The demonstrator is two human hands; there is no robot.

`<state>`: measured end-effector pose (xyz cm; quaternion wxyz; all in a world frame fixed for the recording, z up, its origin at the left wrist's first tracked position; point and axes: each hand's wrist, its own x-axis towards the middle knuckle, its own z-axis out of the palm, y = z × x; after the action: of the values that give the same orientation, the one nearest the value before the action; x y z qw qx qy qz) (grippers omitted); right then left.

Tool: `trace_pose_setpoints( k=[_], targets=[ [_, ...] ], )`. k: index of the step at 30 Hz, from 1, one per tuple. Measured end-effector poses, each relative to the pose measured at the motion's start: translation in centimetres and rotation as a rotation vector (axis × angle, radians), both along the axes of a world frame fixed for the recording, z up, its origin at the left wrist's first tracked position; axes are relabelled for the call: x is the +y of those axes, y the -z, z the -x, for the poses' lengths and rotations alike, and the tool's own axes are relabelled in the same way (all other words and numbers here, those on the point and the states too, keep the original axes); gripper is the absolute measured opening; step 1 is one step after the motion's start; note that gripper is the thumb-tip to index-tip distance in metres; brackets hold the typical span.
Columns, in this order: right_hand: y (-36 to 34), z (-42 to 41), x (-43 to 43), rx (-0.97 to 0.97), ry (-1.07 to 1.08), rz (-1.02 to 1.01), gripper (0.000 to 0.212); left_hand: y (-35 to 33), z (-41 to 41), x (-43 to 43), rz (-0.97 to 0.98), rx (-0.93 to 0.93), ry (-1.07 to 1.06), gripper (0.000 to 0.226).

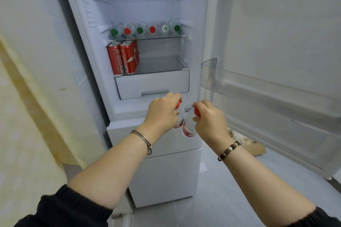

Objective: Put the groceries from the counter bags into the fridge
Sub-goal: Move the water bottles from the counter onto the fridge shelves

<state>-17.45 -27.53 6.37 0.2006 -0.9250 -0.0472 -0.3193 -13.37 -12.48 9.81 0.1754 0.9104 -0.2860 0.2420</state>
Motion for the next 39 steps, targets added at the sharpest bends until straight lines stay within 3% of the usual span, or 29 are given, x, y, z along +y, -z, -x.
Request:
trace_pose_setpoints(
  k=[7, 12, 19, 23, 32, 39],
  targets=[
    [-3.8, -8.1, 1.2, -0.193, -0.039, -0.03, 0.04, -3.4, -6.8, 1.3, 0.145, -0.175, -0.029, 0.02],
    [-5.4, -13.8, 1.6, -0.374, -0.086, -0.044, 0.03, -5.3, -12.6, 1.4, 0.208, -0.346, -0.018, 0.026],
    [-7.1, -22.8, 2.1, -0.455, -0.109, 0.017, 0.036, -6.1, -20.9, 1.5, 0.247, -0.474, 0.005, 0.027],
    [-7.2, -26.6, 2.2, -0.538, -0.135, -0.007, 0.018, -5.3, -24.9, 2.1, 0.294, -0.48, -0.031, 0.028],
    [-6.7, -33.0, 4.1, -0.603, -0.069, -0.007, 0.033, -2.9, -32.8, 4.2, 0.29, -0.438, -0.061, 0.026],
    [-4.0, -37.6, 4.9, -0.51, -0.082, -0.031, 0.023, -1.5, -38.0, 5.4, 0.283, -0.38, -0.075, 0.028]
  ],
)
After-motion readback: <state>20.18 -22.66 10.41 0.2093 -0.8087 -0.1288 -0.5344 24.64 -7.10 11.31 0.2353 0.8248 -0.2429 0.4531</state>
